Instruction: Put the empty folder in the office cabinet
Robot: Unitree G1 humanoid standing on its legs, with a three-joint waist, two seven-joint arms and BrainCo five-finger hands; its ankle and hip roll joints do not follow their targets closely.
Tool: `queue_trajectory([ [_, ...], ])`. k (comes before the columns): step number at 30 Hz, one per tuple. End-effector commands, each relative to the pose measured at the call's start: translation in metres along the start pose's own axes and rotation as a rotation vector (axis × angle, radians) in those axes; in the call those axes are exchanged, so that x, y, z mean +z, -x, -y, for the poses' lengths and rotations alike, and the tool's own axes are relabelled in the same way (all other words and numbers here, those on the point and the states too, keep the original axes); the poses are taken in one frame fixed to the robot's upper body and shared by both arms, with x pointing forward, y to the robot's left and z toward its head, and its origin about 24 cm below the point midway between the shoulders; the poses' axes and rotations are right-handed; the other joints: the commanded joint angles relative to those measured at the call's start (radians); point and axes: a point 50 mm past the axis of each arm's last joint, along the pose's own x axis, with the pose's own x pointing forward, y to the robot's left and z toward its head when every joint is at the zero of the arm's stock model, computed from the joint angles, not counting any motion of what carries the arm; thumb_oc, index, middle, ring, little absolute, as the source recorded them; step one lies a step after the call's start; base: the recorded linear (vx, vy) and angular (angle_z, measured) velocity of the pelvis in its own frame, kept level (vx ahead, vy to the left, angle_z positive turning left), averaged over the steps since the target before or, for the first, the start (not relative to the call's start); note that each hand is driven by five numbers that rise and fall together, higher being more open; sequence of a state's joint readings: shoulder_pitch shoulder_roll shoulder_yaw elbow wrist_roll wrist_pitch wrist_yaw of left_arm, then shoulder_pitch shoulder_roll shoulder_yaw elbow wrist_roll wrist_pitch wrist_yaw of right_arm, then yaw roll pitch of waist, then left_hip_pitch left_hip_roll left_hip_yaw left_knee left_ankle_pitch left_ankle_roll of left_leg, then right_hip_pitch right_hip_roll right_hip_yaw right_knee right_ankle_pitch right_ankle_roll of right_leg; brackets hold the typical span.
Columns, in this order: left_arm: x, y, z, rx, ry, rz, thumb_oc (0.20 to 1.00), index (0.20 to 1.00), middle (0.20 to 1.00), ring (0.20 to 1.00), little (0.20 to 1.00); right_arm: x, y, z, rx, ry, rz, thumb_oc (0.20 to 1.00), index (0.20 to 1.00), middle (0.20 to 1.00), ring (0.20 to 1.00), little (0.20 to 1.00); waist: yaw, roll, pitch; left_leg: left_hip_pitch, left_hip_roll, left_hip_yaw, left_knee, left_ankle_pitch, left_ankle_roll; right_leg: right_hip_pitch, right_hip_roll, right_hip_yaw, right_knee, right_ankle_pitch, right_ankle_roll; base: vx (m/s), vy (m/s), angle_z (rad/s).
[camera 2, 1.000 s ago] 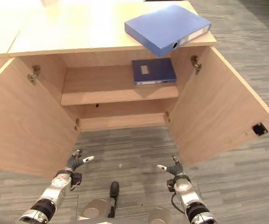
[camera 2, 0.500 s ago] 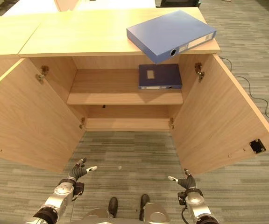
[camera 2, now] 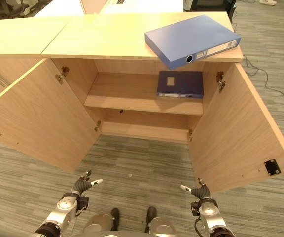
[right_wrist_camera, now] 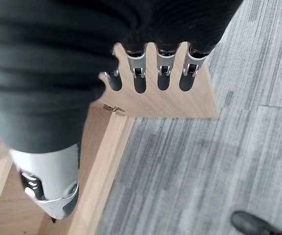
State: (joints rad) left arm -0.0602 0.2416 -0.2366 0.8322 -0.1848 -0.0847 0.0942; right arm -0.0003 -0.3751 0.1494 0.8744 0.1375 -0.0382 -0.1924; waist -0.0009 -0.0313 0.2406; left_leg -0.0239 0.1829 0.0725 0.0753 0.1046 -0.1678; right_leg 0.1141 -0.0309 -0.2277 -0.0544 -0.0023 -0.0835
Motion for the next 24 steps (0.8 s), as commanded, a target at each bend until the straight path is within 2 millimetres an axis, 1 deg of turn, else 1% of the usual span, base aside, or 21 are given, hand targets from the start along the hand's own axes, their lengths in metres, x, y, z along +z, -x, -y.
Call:
queue_trajectory([
  [1, 0.015, -0.002, -0.003, 0.005, -0.032, 0.073, 1.0, 1.0, 1.0, 1.0, 1.0, 0.013, -0.003, 0.016, -0.038, -0.016, 0.06, 1.0, 1.0, 1.0, 1.0, 1.0, 0.029, 0.006, -0.014, -0.009, 0.022, -0.007, -0.043, -0.002, -0.017, 0.013, -0.058, 0.099, 0.006, -0.037, 0.221, 0.14, 0.071, 0.14],
  [3, 0.015, -0.002, -0.004, 0.011, -0.03, 0.076, 1.0, 1.0, 1.0, 1.0, 1.0, 0.013, -0.004, 0.016, -0.043, -0.016, 0.059, 1.0, 1.0, 1.0, 1.0, 1.0, 0.043, 0.008, -0.016, -0.06, 0.037, -0.006, -0.084, 0.036, -0.031, 0.043, -0.063, 0.095, -0.003, -0.055, 0.229, 0.14, 0.068, 0.17],
  [4, 0.014, -0.002, -0.004, 0.012, -0.031, 0.075, 1.0, 1.0, 1.0, 1.0, 1.0, 0.013, -0.004, 0.016, -0.043, -0.016, 0.059, 1.0, 1.0, 1.0, 1.0, 1.0, 0.042, 0.005, -0.015, -0.058, 0.035, -0.007, -0.085, 0.036, -0.031, 0.045, -0.066, 0.093, -0.004, -0.057, 0.23, 0.17, 0.093, 0.08],
  [5, 0.015, -0.002, -0.005, 0.019, -0.019, 0.081, 1.0, 1.0, 1.0, 1.0, 1.0, 0.014, -0.004, 0.016, -0.047, -0.017, 0.058, 1.0, 1.0, 1.0, 1.0, 1.0, 0.052, 0.004, -0.014, -0.093, 0.044, 0.014, -0.119, 0.045, -0.038, 0.069, -0.076, 0.095, -0.008, -0.076, 0.235, 0.11, 0.065, 0.04],
  [6, 0.015, -0.002, -0.005, 0.019, -0.02, 0.08, 1.0, 1.0, 1.0, 1.0, 1.0, 0.014, -0.004, 0.015, -0.047, -0.017, 0.058, 1.0, 1.0, 1.0, 1.0, 1.0, 0.052, 0.004, -0.014, -0.092, 0.044, 0.015, -0.119, 0.045, -0.038, 0.069, -0.076, 0.095, -0.008, -0.077, 0.235, 0.22, 0.176, 0.12],
  [8, 0.017, -0.001, -0.006, 0.024, 0.002, 0.091, 1.0, 1.0, 1.0, 1.0, 1.0, 0.017, -0.005, 0.015, -0.05, -0.026, 0.065, 1.0, 1.0, 1.0, 1.0, 1.0, 0.058, 0.011, -0.021, -0.137, 0.065, 0.073, -0.134, 0.066, -0.046, 0.115, -0.087, 0.103, -0.019, -0.104, 0.246, 0.2, 0.184, 0.11],
  [9, 0.017, -0.001, -0.007, 0.025, 0.002, 0.091, 1.0, 1.0, 1.0, 1.0, 1.0, 0.017, -0.005, 0.015, -0.049, -0.026, 0.065, 1.0, 1.0, 1.0, 1.0, 1.0, 0.059, 0.01, -0.021, -0.136, 0.065, 0.074, -0.134, 0.066, -0.046, 0.115, -0.088, 0.103, -0.019, -0.104, 0.246, 0.15, 0.149, 0.16],
  [10, 0.016, -0.001, -0.007, 0.025, 0.006, 0.089, 1.0, 1.0, 1.0, 1.0, 1.0, 0.017, -0.005, 0.014, -0.044, -0.026, 0.065, 1.0, 1.0, 1.0, 1.0, 1.0, 0.061, 0.016, -0.026, -0.138, 0.072, 0.094, -0.134, 0.075, -0.047, 0.13, -0.092, 0.105, -0.023, -0.108, 0.249, 0.22, 0.237, 0.14],
  [11, 0.013, 0.001, -0.009, 0.031, 0.009, 0.081, 1.0, 1.0, 1.0, 1.0, 1.0, 0.017, -0.004, 0.011, -0.03, -0.025, 0.067, 1.0, 1.0, 1.0, 1.0, 1.0, 0.064, 0.026, -0.043, -0.126, 0.081, 0.104, -0.145, 0.091, -0.058, 0.144, -0.102, 0.111, -0.028, -0.109, 0.263, 0.29, 0.307, -0.08],
  [12, 0.01, 0.001, -0.009, 0.035, 0.007, 0.074, 1.0, 1.0, 1.0, 1.0, 1.0, 0.017, -0.004, 0.008, -0.021, -0.02, 0.068, 1.0, 1.0, 1.0, 1.0, 1.0, 0.069, 0.027, -0.05, -0.124, 0.08, 0.091, -0.141, 0.102, -0.059, 0.144, -0.113, 0.118, -0.023, -0.112, 0.271, 0.28, 0.324, -0.18],
  [14, 0.011, 0.001, -0.012, 0.041, -0.001, 0.078, 1.0, 1.0, 1.0, 1.0, 1.0, 0.018, -0.004, 0.005, -0.011, -0.015, 0.071, 1.0, 1.0, 1.0, 1.0, 1.0, 0.079, 0.025, -0.052, -0.127, 0.071, 0.072, -0.126, 0.098, -0.051, 0.143, -0.144, 0.132, -0.011, -0.118, 0.284, 0.2, 0.25, -0.06],
  [15, 0.012, 0.001, -0.015, 0.045, -0.009, 0.079, 1.0, 1.0, 1.0, 1.0, 1.0, 0.018, -0.004, 0.003, -0.006, -0.02, 0.068, 1.0, 1.0, 1.0, 1.0, 1.0, 0.084, 0.018, -0.056, -0.13, 0.062, 0.071, -0.109, 0.094, -0.045, 0.143, -0.165, 0.137, -0.003, -0.115, 0.295, 0.14, 0.162, 0.01],
  [16, 0.012, 0.001, -0.015, 0.045, -0.01, 0.079, 1.0, 1.0, 1.0, 1.0, 1.0, 0.018, -0.004, 0.003, -0.006, -0.02, 0.068, 1.0, 1.0, 1.0, 1.0, 1.0, 0.085, 0.016, -0.056, -0.13, 0.06, 0.072, -0.108, 0.092, -0.044, 0.143, -0.167, 0.137, -0.003, -0.115, 0.296, 0.2, 0.265, 0.09],
  [17, 0.016, 0.001, -0.019, 0.049, -0.025, 0.093, 1.0, 1.0, 1.0, 1.0, 1.0, 0.021, -0.004, -0.001, 0.003, -0.035, 0.073, 1.0, 1.0, 1.0, 1.0, 1.0, 0.091, 0.001, -0.056, -0.162, 0.043, 0.079, -0.041, 0.061, -0.028, 0.125, -0.215, 0.151, 0.034, -0.106, 0.312, 0.12, 0.189, 0.14],
  [18, 0.016, 0.001, -0.019, 0.049, -0.025, 0.093, 1.0, 1.0, 1.0, 1.0, 1.0, 0.021, -0.004, -0.001, 0.003, -0.036, 0.073, 1.0, 1.0, 1.0, 1.0, 1.0, 0.092, -0.001, -0.057, -0.165, 0.043, 0.08, -0.037, 0.058, -0.027, 0.122, -0.217, 0.152, 0.035, -0.107, 0.313, 0.14, 0.259, 0.3],
  [19, 0.018, 0.0, -0.021, 0.048, -0.032, 0.102, 1.0, 1.0, 1.0, 1.0, 1.0, 0.023, -0.004, -0.003, 0.007, -0.043, 0.08, 1.0, 1.0, 1.0, 1.0, 1.0, 0.097, -0.006, -0.057, -0.174, 0.033, 0.079, -0.014, 0.035, -0.016, 0.106, -0.236, 0.161, 0.059, -0.099, 0.319, 0.11, 0.296, 0.25],
  [20, 0.024, -0.001, -0.026, 0.052, -0.058, 0.118, 1.0, 1.0, 1.0, 1.0, 1.0, 0.031, -0.005, -0.008, 0.024, -0.058, 0.105, 1.0, 1.0, 1.0, 1.0, 1.0, 0.107, -0.024, -0.049, -0.19, 0.002, 0.077, 0.039, -0.026, 0.016, 0.041, -0.277, 0.176, 0.156, -0.038, 0.328, 0.1, 0.297, 0.11],
  [21, 0.024, -0.001, -0.026, 0.052, -0.058, 0.119, 1.0, 1.0, 1.0, 1.0, 1.0, 0.032, -0.005, -0.008, 0.024, -0.058, 0.106, 1.0, 1.0, 1.0, 1.0, 1.0, 0.108, -0.026, -0.051, -0.193, 0.002, 0.079, 0.042, -0.028, 0.018, 0.036, -0.279, 0.179, 0.158, -0.039, 0.33, 0.12, 0.373, -0.2],
  [22, 0.026, -0.001, -0.033, 0.067, -0.077, 0.12, 1.0, 1.0, 1.0, 1.0, 1.0, 0.04, -0.007, -0.011, 0.031, -0.063, 0.127, 1.0, 1.0, 1.0, 1.0, 1.0, 0.107, -0.027, -0.033, -0.172, -0.017, 0.086, 0.043, -0.065, 0.044, -0.031, -0.297, 0.193, 0.253, 0.056, 0.327, 0.05, 0.239, -0.08],
  [23, 0.027, -0.001, -0.036, 0.079, -0.076, 0.123, 1.0, 1.0, 1.0, 1.0, 1.0, 0.046, -0.008, -0.013, 0.034, -0.058, 0.146, 1.0, 1.0, 1.0, 1.0, 1.0, 0.11, -0.026, -0.019, -0.162, -0.019, 0.101, 0.046, -0.078, 0.057, -0.076, -0.308, 0.192, 0.311, 0.114, 0.322, 0.08, 0.379, -0.24],
  [24, 0.031, 0.0, -0.041, 0.09, -0.074, 0.138, 1.0, 1.0, 1.0, 1.0, 1.0, 0.055, -0.008, -0.015, 0.041, -0.05, 0.179, 1.0, 1.0, 1.0, 1.0, 1.0, 0.118, -0.015, 0.003, -0.139, -0.017, 0.125, 0.049, -0.099, 0.078, -0.134, -0.33, 0.144, 0.39, 0.173, 0.315, 0.04, 0.231, -0.2],
])
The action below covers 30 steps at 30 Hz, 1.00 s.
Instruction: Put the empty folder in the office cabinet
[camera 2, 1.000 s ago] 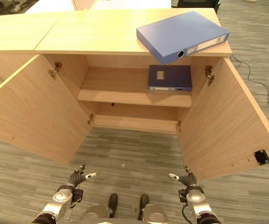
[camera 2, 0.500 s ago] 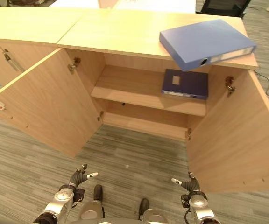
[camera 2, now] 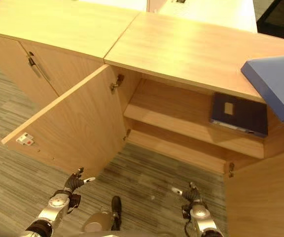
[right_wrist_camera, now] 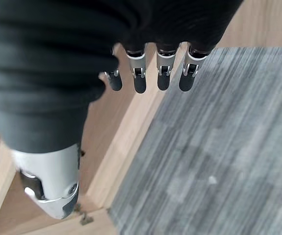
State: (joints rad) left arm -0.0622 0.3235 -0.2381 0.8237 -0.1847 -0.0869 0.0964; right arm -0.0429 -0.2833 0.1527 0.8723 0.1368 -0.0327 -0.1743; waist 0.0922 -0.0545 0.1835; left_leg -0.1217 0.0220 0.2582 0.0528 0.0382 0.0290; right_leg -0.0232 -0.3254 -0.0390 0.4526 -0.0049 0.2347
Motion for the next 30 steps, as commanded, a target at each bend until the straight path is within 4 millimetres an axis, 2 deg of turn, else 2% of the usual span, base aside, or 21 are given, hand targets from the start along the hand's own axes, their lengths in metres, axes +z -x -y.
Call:
queue_trajectory([
  [1, 0.027, -0.001, -0.014, 0.038, -0.011, 0.128, 1.0, 1.0, 1.0, 1.0, 1.0, 0.039, -0.007, 0.018, -0.043, 0.019, 0.148, 1.0, 1.0, 1.0, 1.0, 1.0, 0.025, 0.007, 0.061, -0.041, 0.144, -0.06, 0.072, -0.034, -0.118, 0.002, -0.037, -0.043, -0.114, 0.174, -0.003, 0.07, 0.221, -0.56],
  [2, 0.027, -0.001, -0.015, 0.041, -0.01, 0.128, 1.0, 1.0, 1.0, 1.0, 1.0, 0.042, -0.007, 0.017, -0.039, 0.022, 0.16, 1.0, 1.0, 1.0, 1.0, 1.0, 0.028, 0.013, 0.071, -0.029, 0.145, -0.054, 0.077, -0.047, -0.111, -0.017, -0.037, -0.067, -0.092, 0.176, -0.005, 0.13, 0.219, -0.29],
  [4, 0.026, -0.001, -0.016, 0.044, -0.014, 0.124, 1.0, 1.0, 1.0, 1.0, 1.0, 0.045, -0.008, 0.019, -0.043, 0.02, 0.17, 1.0, 1.0, 1.0, 1.0, 1.0, -0.001, 0.033, 0.094, 0.02, 0.121, -0.07, 0.067, -0.072, -0.092, -0.101, 0.038, -0.067, -0.036, 0.099, -0.023, 0.22, 0.266, -0.14],
  [5, 0.027, -0.002, -0.017, 0.046, -0.019, 0.124, 1.0, 1.0, 1.0, 1.0, 1.0, 0.047, -0.008, 0.021, -0.051, 0.017, 0.175, 1.0, 1.0, 1.0, 1.0, 1.0, -0.019, 0.036, 0.102, 0.048, 0.106, -0.069, 0.058, -0.09, -0.091, -0.136, 0.063, -0.097, -0.085, 0.05, -0.029, 0.21, 0.113, -0.09],
  [7, 0.029, -0.004, -0.014, 0.045, -0.021, 0.127, 1.0, 1.0, 1.0, 1.0, 1.0, 0.051, -0.009, 0.023, -0.059, 0.012, 0.184, 1.0, 1.0, 1.0, 1.0, 1.0, -0.055, 0.038, 0.118, 0.1, 0.083, -0.077, 0.053, -0.124, -0.097, -0.167, 0.077, -0.131, -0.193, 0.038, -0.022, 0.26, -0.004, 0.18],
  [10, 0.03, -0.004, -0.01, 0.033, -0.028, 0.132, 1.0, 1.0, 1.0, 1.0, 1.0, 0.047, -0.008, 0.025, -0.064, 0.006, 0.175, 1.0, 1.0, 1.0, 1.0, 1.0, -0.079, 0.039, 0.119, 0.125, 0.065, -0.104, 0.055, -0.138, -0.102, -0.169, 0.107, -0.05, -0.249, 0.04, -0.012, 0.19, -0.067, 0.52],
  [12, 0.029, -0.004, -0.007, 0.027, -0.029, 0.133, 1.0, 1.0, 1.0, 1.0, 1.0, 0.043, -0.007, 0.028, -0.069, 0.007, 0.165, 1.0, 1.0, 1.0, 1.0, 1.0, -0.079, 0.04, 0.11, 0.133, 0.062, -0.105, 0.057, -0.143, -0.108, -0.138, 0.105, -0.04, -0.29, 0.05, -0.023, 0.12, -0.131, 0.51],
  [18, 0.018, -0.001, 0.003, 0.008, -0.019, 0.1, 1.0, 1.0, 1.0, 1.0, 1.0, 0.041, -0.004, 0.033, -0.068, 0.026, 0.177, 1.0, 1.0, 1.0, 1.0, 1.0, -0.091, 0.081, 0.053, 0.191, 0.11, -0.106, -0.037, -0.089, -0.159, -0.028, 0.132, -0.091, -0.409, 0.04, -0.043, 0.11, -0.172, 0.07],
  [22, 0.012, 0.0, 0.008, -0.002, -0.001, 0.08, 1.0, 1.0, 1.0, 1.0, 1.0, 0.042, -0.003, 0.038, -0.075, 0.039, 0.187, 1.0, 1.0, 1.0, 1.0, 1.0, -0.101, 0.108, 0.038, 0.213, 0.143, -0.1, -0.06, -0.06, -0.188, 0.008, 0.16, -0.109, -0.43, 0.017, -0.058, 0.1, -0.196, -0.04],
  [26, 0.012, 0.0, 0.012, -0.014, 0.012, 0.078, 1.0, 1.0, 1.0, 1.0, 1.0, 0.047, -0.003, 0.042, -0.08, 0.037, 0.212, 1.0, 1.0, 1.0, 1.0, 1.0, -0.111, 0.124, 0.043, 0.198, 0.173, -0.1, -0.008, -0.042, -0.207, 0.027, 0.184, -0.117, -0.432, -0.007, -0.077, 0.05, -0.168, -0.07],
  [27, 0.012, 0.001, 0.014, -0.023, 0.017, 0.079, 1.0, 1.0, 1.0, 1.0, 1.0, 0.049, -0.002, 0.045, -0.081, 0.043, 0.225, 1.0, 1.0, 1.0, 1.0, 1.0, -0.113, 0.129, 0.052, 0.182, 0.192, -0.11, 0.05, -0.008, -0.214, 0.053, 0.199, -0.121, -0.444, -0.017, -0.09, 0.05, -0.18, -0.04],
  [28, 0.012, 0.001, 0.014, -0.023, 0.017, 0.079, 1.0, 1.0, 1.0, 1.0, 1.0, 0.049, -0.002, 0.045, -0.081, 0.043, 0.225, 1.0, 1.0, 1.0, 1.0, 1.0, -0.114, 0.129, 0.052, 0.182, 0.192, -0.11, 0.05, -0.009, -0.214, 0.053, 0.199, -0.121, -0.445, -0.017, -0.09, 0.03, -0.221, -0.01],
  [29, 0.016, -0.001, 0.017, -0.029, 0.027, 0.087, 1.0, 1.0, 1.0, 1.0, 1.0, 0.052, -0.002, 0.05, -0.097, 0.048, 0.235, 1.0, 1.0, 1.0, 1.0, 1.0, -0.111, 0.127, 0.07, 0.134, 0.198, -0.151, 0.136, 0.048, -0.222, 0.07, 0.203, -0.124, -0.455, -0.019, -0.1, 0.0, -0.111, 0.0],
  [30, 0.016, -0.001, 0.017, -0.029, 0.027, 0.087, 1.0, 1.0, 1.0, 1.0, 1.0, 0.052, -0.002, 0.05, -0.097, 0.048, 0.235, 1.0, 1.0, 1.0, 1.0, 1.0, -0.112, 0.128, 0.07, 0.133, 0.198, -0.152, 0.137, 0.047, -0.222, 0.07, 0.203, -0.125, -0.455, -0.019, -0.1, 0.02, -0.187, 0.02],
])
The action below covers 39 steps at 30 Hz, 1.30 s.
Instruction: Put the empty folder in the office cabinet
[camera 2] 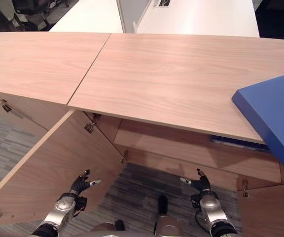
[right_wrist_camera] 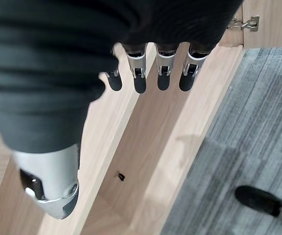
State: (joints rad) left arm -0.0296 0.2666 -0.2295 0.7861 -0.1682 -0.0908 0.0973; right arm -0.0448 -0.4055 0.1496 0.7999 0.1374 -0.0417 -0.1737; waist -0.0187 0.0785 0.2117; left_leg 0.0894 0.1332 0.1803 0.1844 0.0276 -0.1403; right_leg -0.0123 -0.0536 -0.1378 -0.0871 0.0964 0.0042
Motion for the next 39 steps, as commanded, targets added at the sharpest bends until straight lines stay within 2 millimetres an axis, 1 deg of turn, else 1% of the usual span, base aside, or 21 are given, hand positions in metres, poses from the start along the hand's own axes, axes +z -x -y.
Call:
queue_trajectory([
  [1, 0.019, -0.006, 0.0, 0.001, -0.004, 0.075, 1.0, 1.0, 1.0, 1.0, 1.0, 0.033, -0.004, 0.013, -0.03, -0.023, 0.144, 1.0, 1.0, 1.0, 1.0, 1.0, -0.003, -0.014, 0.047, -0.101, 0.077, -0.086, 0.043, 0.049, -0.045, 0.067, -0.07, -0.028, 0.076, -0.125, 0.125, 0.03, -0.107, -0.03],
  [2, 0.019, -0.006, 0.0, 0.0, -0.004, 0.075, 1.0, 1.0, 1.0, 1.0, 1.0, 0.034, -0.005, 0.014, -0.034, -0.025, 0.147, 1.0, 1.0, 1.0, 1.0, 1.0, 0.001, -0.018, 0.049, -0.109, 0.063, -0.092, 0.054, 0.038, -0.039, 0.068, -0.07, -0.027, 0.074, -0.126, 0.124, 0.04, -0.117, -0.11],
  [4, 0.017, -0.005, 0.003, -0.007, -0.001, 0.065, 1.0, 1.0, 1.0, 1.0, 1.0, 0.035, -0.006, 0.012, -0.029, -0.024, 0.145, 1.0, 1.0, 1.0, 1.0, 1.0, 0.015, -0.024, 0.048, -0.129, -0.006, -0.13, 0.052, -0.022, -0.021, 0.063, -0.07, -0.008, 0.075, -0.126, 0.122, 0.05, -0.056, -0.18],
  [5, 0.014, -0.004, 0.004, -0.014, -0.005, 0.059, 1.0, 1.0, 1.0, 1.0, 1.0, 0.036, -0.006, 0.011, -0.021, -0.02, 0.145, 1.0, 1.0, 1.0, 1.0, 1.0, 0.033, -0.026, 0.05, -0.128, -0.065, -0.171, 0.041, -0.087, -0.006, 0.066, -0.065, 0.012, 0.078, -0.129, 0.122, 0.07, -0.048, -0.21],
  [6, 0.013, -0.003, 0.004, -0.017, -0.004, 0.053, 1.0, 1.0, 1.0, 1.0, 1.0, 0.037, -0.007, 0.009, -0.014, -0.015, 0.146, 1.0, 1.0, 1.0, 1.0, 1.0, 0.046, -0.027, 0.045, -0.134, -0.119, -0.221, 0.01, -0.114, 0.006, 0.055, -0.061, 0.029, 0.079, -0.123, 0.12, 0.06, -0.019, -0.41],
  [7, 0.012, -0.003, 0.005, -0.017, -0.004, 0.053, 1.0, 1.0, 1.0, 1.0, 1.0, 0.036, -0.006, 0.009, -0.014, -0.014, 0.145, 1.0, 1.0, 1.0, 1.0, 1.0, 0.046, -0.027, 0.047, -0.13, -0.12, -0.221, 0.012, -0.119, 0.008, 0.058, -0.062, 0.03, 0.08, -0.127, 0.121, 0.06, -0.006, -0.81],
  [8, 0.009, -0.002, 0.006, -0.025, -0.006, 0.045, 1.0, 1.0, 1.0, 1.0, 1.0, 0.035, -0.007, 0.007, -0.008, -0.008, 0.141, 1.0, 1.0, 1.0, 1.0, 1.0, 0.058, -0.022, 0.046, -0.128, -0.159, -0.265, -0.007, -0.133, 0.023, 0.056, -0.048, 0.053, 0.091, -0.128, 0.122, 0.04, 0.026, -0.74],
  [16, 0.001, 0.001, 0.0, -0.031, -0.053, 0.022, 1.0, 1.0, 1.0, 1.0, 1.0, 0.03, -0.004, -0.004, 0.027, -0.008, 0.127, 1.0, 1.0, 1.0, 1.0, 1.0, 0.048, -0.018, 0.028, -0.04, -0.125, -0.193, -0.139, -0.125, 0.062, 0.014, -0.037, 0.076, 0.145, -0.119, 0.131, -0.01, 0.091, -0.32],
  [19, 0.007, 0.0, -0.008, -0.015, -0.066, 0.04, 1.0, 1.0, 1.0, 1.0, 1.0, 0.045, -0.007, -0.014, 0.053, -0.006, 0.165, 1.0, 1.0, 1.0, 1.0, 1.0, 0.057, -0.018, 0.05, -0.032, -0.109, -0.153, -0.175, -0.113, 0.078, -0.106, -0.038, 0.044, 0.279, -0.099, 0.171, -0.21, 0.062, -0.57],
  [20, 0.008, -0.002, -0.019, 0.016, -0.071, 0.035, 1.0, 1.0, 1.0, 1.0, 1.0, 0.055, -0.009, -0.026, 0.081, -0.009, 0.186, 1.0, 1.0, 1.0, 1.0, 1.0, 0.089, 0.003, 0.06, -0.051, -0.065, -0.092, -0.175, -0.097, 0.077, -0.157, -0.163, -0.108, 0.388, -0.098, 0.209, -0.25, -0.004, -1.06],
  [21, 0.008, -0.002, -0.019, 0.016, -0.072, 0.034, 1.0, 1.0, 1.0, 1.0, 1.0, 0.055, -0.009, -0.026, 0.081, -0.009, 0.186, 1.0, 1.0, 1.0, 1.0, 1.0, 0.086, 0.002, 0.062, -0.049, -0.067, -0.095, -0.173, -0.1, 0.077, -0.157, -0.167, -0.11, 0.397, -0.106, 0.209, -0.26, -0.056, -0.74],
  [22, 0.009, -0.001, -0.022, 0.025, -0.075, 0.037, 1.0, 1.0, 1.0, 1.0, 1.0, 0.057, -0.009, -0.029, 0.086, -0.015, 0.19, 1.0, 1.0, 1.0, 1.0, 1.0, 0.097, 0.009, 0.058, -0.059, -0.051, -0.081, -0.168, -0.095, 0.075, -0.137, -0.218, -0.153, 0.403, -0.115, 0.193, -0.09, -0.07, -0.55],
  [23, 0.008, -0.001, -0.023, 0.029, -0.074, 0.038, 1.0, 1.0, 1.0, 1.0, 1.0, 0.057, -0.008, -0.031, 0.091, -0.024, 0.194, 1.0, 1.0, 1.0, 1.0, 1.0, 0.103, 0.013, 0.054, -0.067, -0.042, -0.078, -0.163, -0.09, 0.073, -0.122, -0.251, -0.156, 0.414, -0.114, 0.183, -0.13, -0.094, -0.38],
  [25, 0.006, 0.001, -0.024, 0.032, -0.075, 0.036, 1.0, 1.0, 1.0, 1.0, 1.0, 0.058, -0.006, -0.032, 0.096, -0.04, 0.204, 1.0, 1.0, 1.0, 1.0, 1.0, 0.097, 0.003, 0.041, -0.074, -0.049, -0.087, -0.16, -0.083, 0.072, -0.099, -0.269, -0.041, 0.422, -0.073, 0.2, -0.06, -0.093, -0.32],
  [27, 0.004, 0.002, -0.027, 0.038, -0.081, 0.036, 1.0, 1.0, 1.0, 1.0, 1.0, 0.053, -0.004, -0.032, 0.091, -0.051, 0.193, 1.0, 1.0, 1.0, 1.0, 1.0, 0.097, -0.017, 0.016, -0.083, -0.058, -0.096, -0.157, -0.079, 0.065, -0.047, -0.27, 0.06, 0.376, -0.044, 0.217, 0.01, -0.151, -0.07],
  [28, 0.003, 0.003, -0.027, 0.038, -0.083, 0.03, 1.0, 1.0, 1.0, 1.0, 1.0, 0.051, -0.004, -0.031, 0.09, -0.051, 0.186, 1.0, 1.0, 1.0, 1.0, 1.0, 0.1, -0.028, 0.007, -0.082, -0.061, -0.101, -0.157, -0.081, 0.06, -0.019, -0.271, 0.083, 0.333, -0.052, 0.22, 0.05, -0.192, 0.24],
  [31, -0.001, 0.003, -0.029, 0.047, -0.095, 0.016, 1.0, 1.0, 1.0, 1.0, 1.0, 0.05, -0.003, -0.033, 0.099, -0.052, 0.186, 1.0, 1.0, 1.0, 1.0, 1.0, 0.115, -0.052, -0.016, -0.091, -0.054, -0.095, -0.149, -0.08, 0.042, 0.051, -0.263, 0.057, 0.192, -0.092, 0.237, -0.01, -0.227, -0.07],
  [32, -0.003, 0.004, -0.029, 0.054, -0.086, 0.009, 1.0, 1.0, 1.0, 1.0, 1.0, 0.052, -0.002, -0.035, 0.111, -0.041, 0.193, 1.0, 1.0, 1.0, 1.0, 1.0, 0.125, -0.057, -0.018, -0.091, -0.03, -0.088, -0.151, -0.067, 0.027, 0.075, -0.242, 0.039, 0.144, -0.106, 0.237, -0.09, -0.308, -0.18],
  [34, -0.003, 0.004, -0.028, 0.056, -0.077, 0.011, 1.0, 1.0, 1.0, 1.0, 1.0, 0.052, -0.002, -0.035, 0.114, -0.037, 0.196, 1.0, 1.0, 1.0, 1.0, 1.0, 0.125, -0.056, -0.018, -0.094, -0.018, -0.091, -0.154, -0.055, 0.02, 0.079, -0.228, 0.036, 0.135, -0.111, 0.233, -0.07, -0.23, 0.03],
  [36, -0.002, 0.002, -0.024, 0.059, -0.043, 0.011, 1.0, 1.0, 1.0, 1.0, 1.0, 0.055, -0.002, -0.032, 0.115, -0.025, 0.214, 1.0, 1.0, 1.0, 1.0, 1.0, 0.115, -0.042, -0.01, -0.094, 0.02, -0.118, -0.188, -0.004, -0.007, 0.1, -0.172, 0.028, 0.121, -0.149, 0.207, -0.11, -0.288, -0.1],
  [39, -0.004, 0.002, -0.021, 0.051, -0.046, -0.003, 1.0, 1.0, 1.0, 1.0, 1.0, 0.054, -0.002, -0.028, 0.104, -0.025, 0.214, 1.0, 1.0, 1.0, 1.0, 1.0, 0.106, -0.033, -0.007, -0.095, 0.039, -0.128, -0.205, 0.026, -0.021, 0.115, -0.141, 0.021, 0.103, -0.165, 0.192, -0.09, -0.185, 0.21],
])
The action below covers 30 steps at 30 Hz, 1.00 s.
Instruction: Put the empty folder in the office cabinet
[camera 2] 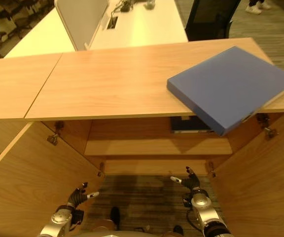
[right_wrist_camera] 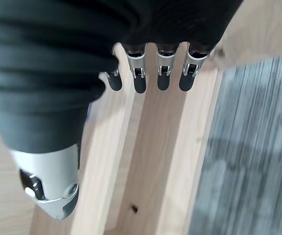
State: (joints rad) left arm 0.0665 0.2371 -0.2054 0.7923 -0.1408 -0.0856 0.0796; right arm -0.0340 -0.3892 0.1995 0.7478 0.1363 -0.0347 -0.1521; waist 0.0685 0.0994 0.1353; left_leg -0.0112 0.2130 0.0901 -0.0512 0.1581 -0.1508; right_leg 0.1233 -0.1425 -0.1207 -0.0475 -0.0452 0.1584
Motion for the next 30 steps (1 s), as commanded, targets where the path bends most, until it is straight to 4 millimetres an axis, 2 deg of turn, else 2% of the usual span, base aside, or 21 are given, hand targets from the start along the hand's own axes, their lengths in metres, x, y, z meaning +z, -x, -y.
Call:
queue_trajectory([
  [1, 0.033, -0.012, -0.025, 0.065, -0.061, 0.098, 1.0, 1.0, 1.0, 1.0, 1.0, 0.047, -0.007, -0.008, 0.022, -0.034, 0.182, 1.0, 1.0, 1.0, 1.0, 1.0, 0.014, -0.048, 0.07, 0.004, -0.03, -0.042, 0.021, -0.088, -0.017, -0.01, -0.034, -0.002, 0.052, -0.029, 0.03, -0.09, -0.204, 0.18],
  [3, 0.033, -0.012, -0.021, 0.055, -0.055, 0.097, 1.0, 1.0, 1.0, 1.0, 1.0, 0.046, -0.007, -0.005, 0.013, -0.036, 0.182, 1.0, 1.0, 1.0, 1.0, 1.0, 0.008, -0.039, 0.074, 0.007, -0.013, -0.048, 0.0, -0.061, -0.03, 0.009, -0.003, -0.013, 0.03, -0.035, 0.016, -0.12, -0.221, 0.07],
  [4, 0.038, -0.014, -0.018, 0.051, -0.043, 0.106, 1.0, 1.0, 1.0, 1.0, 1.0, 0.044, -0.008, -0.003, 0.003, -0.039, 0.172, 1.0, 1.0, 1.0, 1.0, 1.0, 0.005, -0.032, 0.083, -0.01, -0.004, -0.069, -0.008, -0.031, -0.042, 0.011, 0.019, -0.018, 0.024, -0.044, 0.006, -0.18, -0.272, 0.05],
  [6, 0.036, -0.014, -0.017, 0.05, -0.042, 0.097, 1.0, 1.0, 1.0, 1.0, 1.0, 0.041, -0.009, 0.0, -0.002, -0.033, 0.159, 1.0, 1.0, 1.0, 1.0, 1.0, 0.002, -0.033, 0.084, -0.012, -0.003, -0.073, -0.008, -0.027, -0.042, 0.019, 0.035, -0.027, 0.018, -0.043, -0.002, -0.11, -0.159, 0.06],
  [9, 0.036, -0.015, -0.014, 0.045, -0.03, 0.097, 1.0, 1.0, 1.0, 1.0, 1.0, 0.039, -0.008, 0.004, -0.012, -0.031, 0.15, 1.0, 1.0, 1.0, 1.0, 1.0, -0.002, -0.043, 0.098, -0.016, -0.026, -0.101, 0.067, -0.065, -0.027, 0.007, 0.033, -0.027, 0.037, -0.038, -0.014, -0.11, -0.066, 0.05],
  [11, 0.038, -0.015, -0.011, 0.034, -0.028, 0.104, 1.0, 1.0, 1.0, 1.0, 1.0, 0.038, -0.008, 0.006, -0.016, -0.042, 0.15, 1.0, 1.0, 1.0, 1.0, 1.0, -0.01, -0.061, 0.099, -0.011, -0.069, -0.119, 0.128, -0.124, -0.008, -0.012, 0.022, -0.032, 0.046, -0.026, -0.023, -0.16, -0.062, 0.01],
  [12, 0.036, -0.014, -0.009, 0.026, -0.028, 0.097, 1.0, 1.0, 1.0, 1.0, 1.0, 0.035, -0.007, 0.006, -0.015, -0.048, 0.139, 1.0, 1.0, 1.0, 1.0, 1.0, -0.024, -0.072, 0.089, 0.007, -0.095, -0.097, 0.159, -0.18, 0.008, -0.029, 0.021, -0.029, 0.053, -0.021, -0.03, -0.11, -0.033, 0.1],
  [13, 0.035, -0.014, -0.009, 0.026, -0.028, 0.096, 1.0, 1.0, 1.0, 1.0, 1.0, 0.034, -0.007, 0.006, -0.014, -0.047, 0.139, 1.0, 1.0, 1.0, 1.0, 1.0, -0.023, -0.072, 0.089, 0.008, -0.094, -0.095, 0.16, -0.182, 0.008, -0.028, 0.021, -0.028, 0.054, -0.022, -0.029, -0.06, 0.026, 0.14],
  [15, 0.033, -0.012, -0.006, 0.007, -0.027, 0.097, 1.0, 1.0, 1.0, 1.0, 1.0, 0.027, -0.005, 0.009, -0.028, -0.054, 0.116, 1.0, 1.0, 1.0, 1.0, 1.0, -0.033, -0.057, 0.067, 0.042, -0.082, -0.044, 0.124, -0.178, 0.013, -0.033, 0.037, -0.03, 0.06, -0.024, -0.03, 0.03, 0.07, 0.06],
  [17, 0.031, -0.011, -0.006, 0.003, -0.034, 0.092, 1.0, 1.0, 1.0, 1.0, 1.0, 0.025, -0.004, 0.01, -0.034, -0.06, 0.112, 1.0, 1.0, 1.0, 1.0, 1.0, -0.034, -0.054, 0.059, 0.049, -0.083, -0.038, 0.11, -0.176, 0.014, -0.033, 0.041, -0.028, 0.063, -0.025, -0.029, 0.04, 0.028, -0.03],
  [23, 0.031, -0.011, -0.017, 0.023, -0.073, 0.091, 1.0, 1.0, 1.0, 1.0, 1.0, 0.01, -0.001, 0.01, -0.052, -0.092, 0.06, 1.0, 1.0, 1.0, 1.0, 1.0, -0.042, -0.066, 0.037, 0.09, -0.099, -0.031, 0.049, -0.174, 0.018, -0.02, 0.015, -0.036, 0.093, -0.026, -0.018, 0.06, 0.053, 0.1],
  [30, 0.028, -0.01, -0.02, 0.029, -0.059, 0.083, 1.0, 1.0, 1.0, 1.0, 1.0, 0.004, 0.001, 0.007, -0.046, -0.103, 0.034, 1.0, 1.0, 1.0, 1.0, 1.0, -0.033, -0.077, 0.033, 0.115, -0.1, -0.022, 0.046, -0.191, 0.025, -0.011, -0.001, -0.029, 0.102, -0.024, -0.004, 0.04, 0.039, -0.05],
])
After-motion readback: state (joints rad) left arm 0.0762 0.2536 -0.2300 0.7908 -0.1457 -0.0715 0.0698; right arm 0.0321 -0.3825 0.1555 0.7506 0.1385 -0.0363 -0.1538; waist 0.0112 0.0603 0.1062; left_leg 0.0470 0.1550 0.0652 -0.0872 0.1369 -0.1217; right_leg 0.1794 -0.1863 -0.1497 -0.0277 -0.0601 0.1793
